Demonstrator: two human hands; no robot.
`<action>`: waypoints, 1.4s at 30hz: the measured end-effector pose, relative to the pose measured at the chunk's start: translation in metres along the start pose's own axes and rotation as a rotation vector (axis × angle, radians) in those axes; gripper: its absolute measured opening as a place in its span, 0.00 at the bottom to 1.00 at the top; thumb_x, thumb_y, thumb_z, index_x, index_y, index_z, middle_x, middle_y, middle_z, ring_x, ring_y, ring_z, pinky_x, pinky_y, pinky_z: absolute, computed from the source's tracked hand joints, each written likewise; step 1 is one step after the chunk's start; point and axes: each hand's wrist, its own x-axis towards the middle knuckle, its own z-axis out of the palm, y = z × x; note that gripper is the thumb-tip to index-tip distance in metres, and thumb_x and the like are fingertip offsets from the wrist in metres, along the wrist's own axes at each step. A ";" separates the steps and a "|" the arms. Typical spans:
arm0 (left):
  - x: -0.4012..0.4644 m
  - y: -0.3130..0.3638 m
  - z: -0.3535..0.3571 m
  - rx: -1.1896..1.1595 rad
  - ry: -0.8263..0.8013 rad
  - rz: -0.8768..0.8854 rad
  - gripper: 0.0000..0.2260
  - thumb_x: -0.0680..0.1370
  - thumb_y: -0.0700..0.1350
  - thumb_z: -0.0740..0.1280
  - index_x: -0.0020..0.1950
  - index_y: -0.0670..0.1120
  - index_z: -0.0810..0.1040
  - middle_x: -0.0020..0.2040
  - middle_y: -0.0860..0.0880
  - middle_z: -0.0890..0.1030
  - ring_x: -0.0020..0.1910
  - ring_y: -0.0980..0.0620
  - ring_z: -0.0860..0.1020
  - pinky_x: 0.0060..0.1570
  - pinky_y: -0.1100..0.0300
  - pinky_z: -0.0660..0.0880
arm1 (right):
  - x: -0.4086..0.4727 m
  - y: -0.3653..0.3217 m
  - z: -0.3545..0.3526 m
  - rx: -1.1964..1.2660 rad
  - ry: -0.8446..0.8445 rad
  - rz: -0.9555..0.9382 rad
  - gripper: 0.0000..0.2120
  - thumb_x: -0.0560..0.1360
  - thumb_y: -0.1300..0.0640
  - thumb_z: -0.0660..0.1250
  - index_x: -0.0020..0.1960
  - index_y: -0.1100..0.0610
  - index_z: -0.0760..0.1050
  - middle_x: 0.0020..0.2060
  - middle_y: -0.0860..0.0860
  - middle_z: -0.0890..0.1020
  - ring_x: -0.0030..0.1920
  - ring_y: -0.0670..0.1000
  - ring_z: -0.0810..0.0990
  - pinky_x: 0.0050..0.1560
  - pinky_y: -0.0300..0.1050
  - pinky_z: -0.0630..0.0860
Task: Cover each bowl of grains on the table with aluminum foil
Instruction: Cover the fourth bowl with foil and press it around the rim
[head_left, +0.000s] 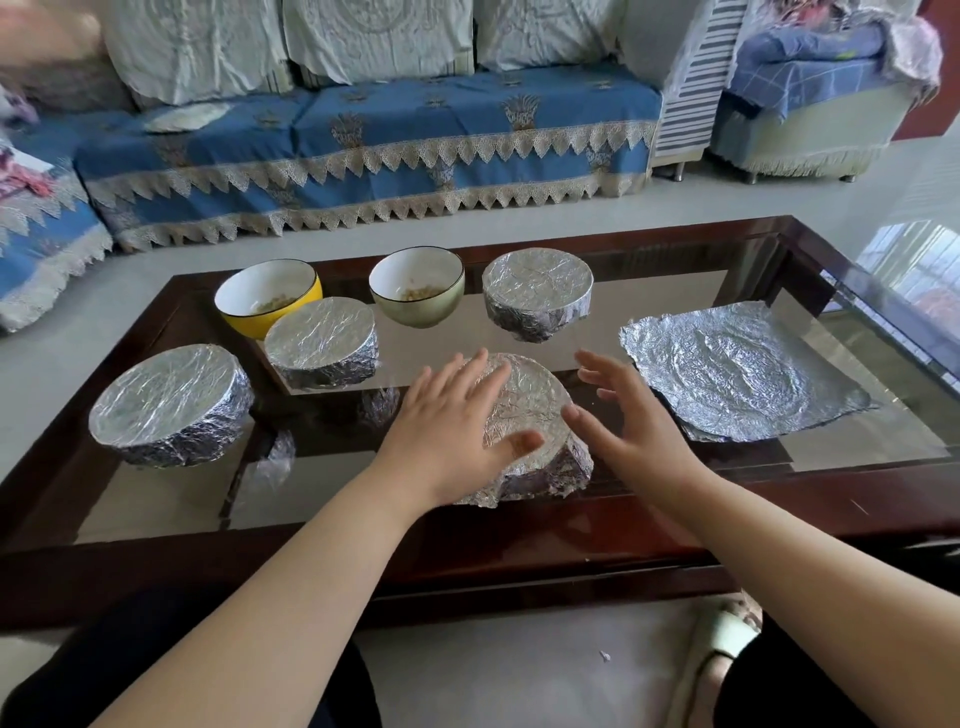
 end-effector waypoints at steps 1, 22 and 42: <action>0.001 0.001 0.003 0.019 0.000 0.008 0.53 0.60 0.81 0.29 0.81 0.56 0.45 0.82 0.51 0.43 0.80 0.49 0.43 0.77 0.47 0.40 | 0.002 -0.002 0.001 0.013 0.016 0.025 0.34 0.72 0.32 0.63 0.72 0.48 0.67 0.66 0.42 0.72 0.66 0.38 0.71 0.67 0.46 0.70; -0.004 0.016 0.003 0.053 -0.106 -0.195 0.50 0.61 0.80 0.35 0.80 0.60 0.45 0.81 0.47 0.37 0.79 0.41 0.39 0.75 0.39 0.42 | 0.041 -0.024 0.043 0.031 0.048 0.262 0.16 0.74 0.50 0.71 0.59 0.53 0.76 0.48 0.42 0.78 0.48 0.42 0.76 0.52 0.40 0.74; 0.000 0.005 0.015 0.050 -0.011 -0.154 0.47 0.64 0.77 0.29 0.80 0.59 0.47 0.81 0.44 0.41 0.79 0.43 0.38 0.77 0.45 0.39 | 0.059 -0.007 0.024 0.176 -0.232 0.531 0.22 0.76 0.40 0.65 0.35 0.55 0.66 0.26 0.50 0.65 0.23 0.48 0.61 0.28 0.42 0.58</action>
